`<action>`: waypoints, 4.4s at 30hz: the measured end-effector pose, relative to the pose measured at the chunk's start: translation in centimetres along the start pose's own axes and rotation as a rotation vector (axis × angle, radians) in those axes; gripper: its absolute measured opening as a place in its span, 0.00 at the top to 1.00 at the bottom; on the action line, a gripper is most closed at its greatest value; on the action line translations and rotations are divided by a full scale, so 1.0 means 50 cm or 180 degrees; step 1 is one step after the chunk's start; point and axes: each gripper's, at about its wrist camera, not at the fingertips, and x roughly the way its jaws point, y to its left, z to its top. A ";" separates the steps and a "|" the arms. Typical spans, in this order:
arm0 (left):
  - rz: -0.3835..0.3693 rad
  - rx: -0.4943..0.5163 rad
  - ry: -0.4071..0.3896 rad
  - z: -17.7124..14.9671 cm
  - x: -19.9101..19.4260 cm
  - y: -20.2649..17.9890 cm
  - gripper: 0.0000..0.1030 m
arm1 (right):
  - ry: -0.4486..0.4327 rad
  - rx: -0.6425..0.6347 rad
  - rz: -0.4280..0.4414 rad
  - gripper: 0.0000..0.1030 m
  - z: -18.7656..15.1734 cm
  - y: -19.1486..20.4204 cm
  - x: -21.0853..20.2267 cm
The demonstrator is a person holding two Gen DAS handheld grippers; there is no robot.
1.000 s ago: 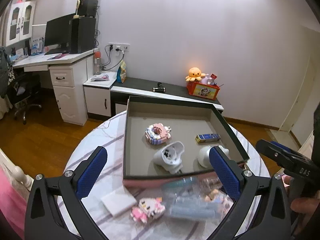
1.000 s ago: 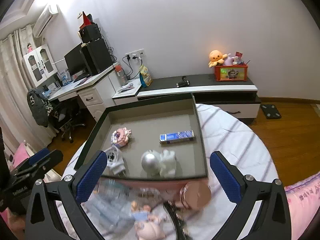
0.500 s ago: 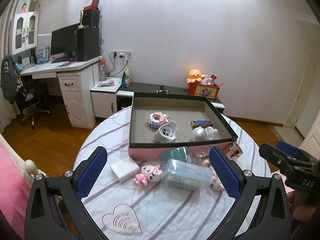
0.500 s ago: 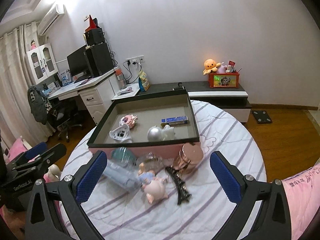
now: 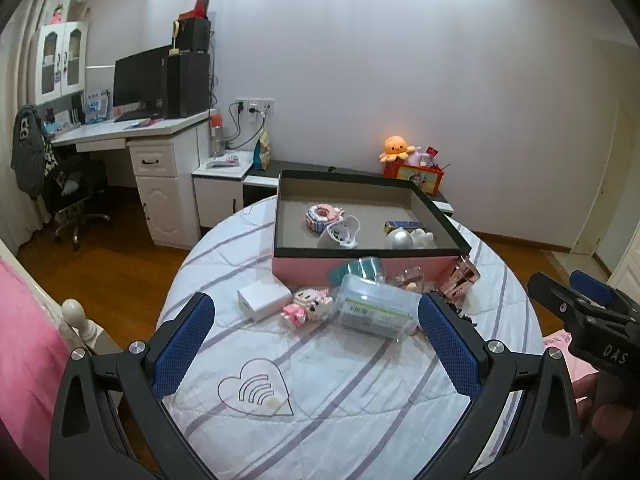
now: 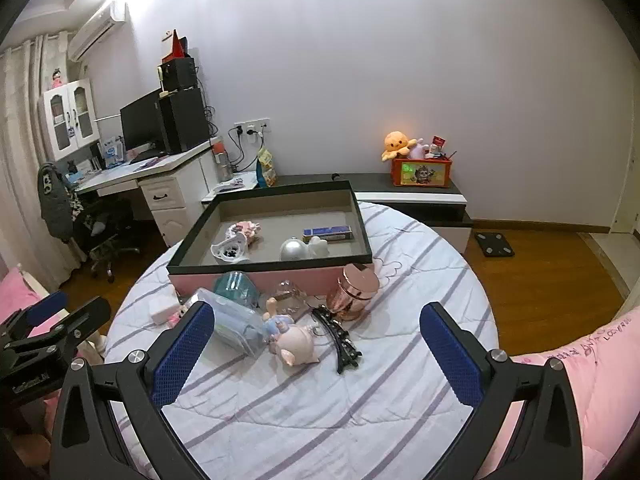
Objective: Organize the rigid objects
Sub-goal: 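Withdraw both tools from the box back over the bed, then grasp the white charger with the left tool while the right tool grasps the black hair clip, then carry both items into the pink box and open both tools to release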
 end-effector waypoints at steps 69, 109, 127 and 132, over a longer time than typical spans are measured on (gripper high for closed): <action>0.0226 0.0623 0.1014 -0.025 0.375 0.122 0.00 | 0.1058 -0.0300 -0.0098 0.31 -0.072 -0.064 0.298; -0.0203 0.0268 0.0939 -0.059 0.264 0.104 0.41 | 0.0974 -0.0012 0.0563 0.81 -0.058 -0.069 0.220; -0.0248 0.0327 0.0421 0.066 0.185 0.085 0.41 | 0.0531 -0.0164 0.0651 0.81 0.049 -0.050 0.171; -0.0318 0.0358 0.0241 0.130 0.199 0.071 0.41 | 0.0365 -0.0274 0.0617 0.81 0.111 -0.041 0.184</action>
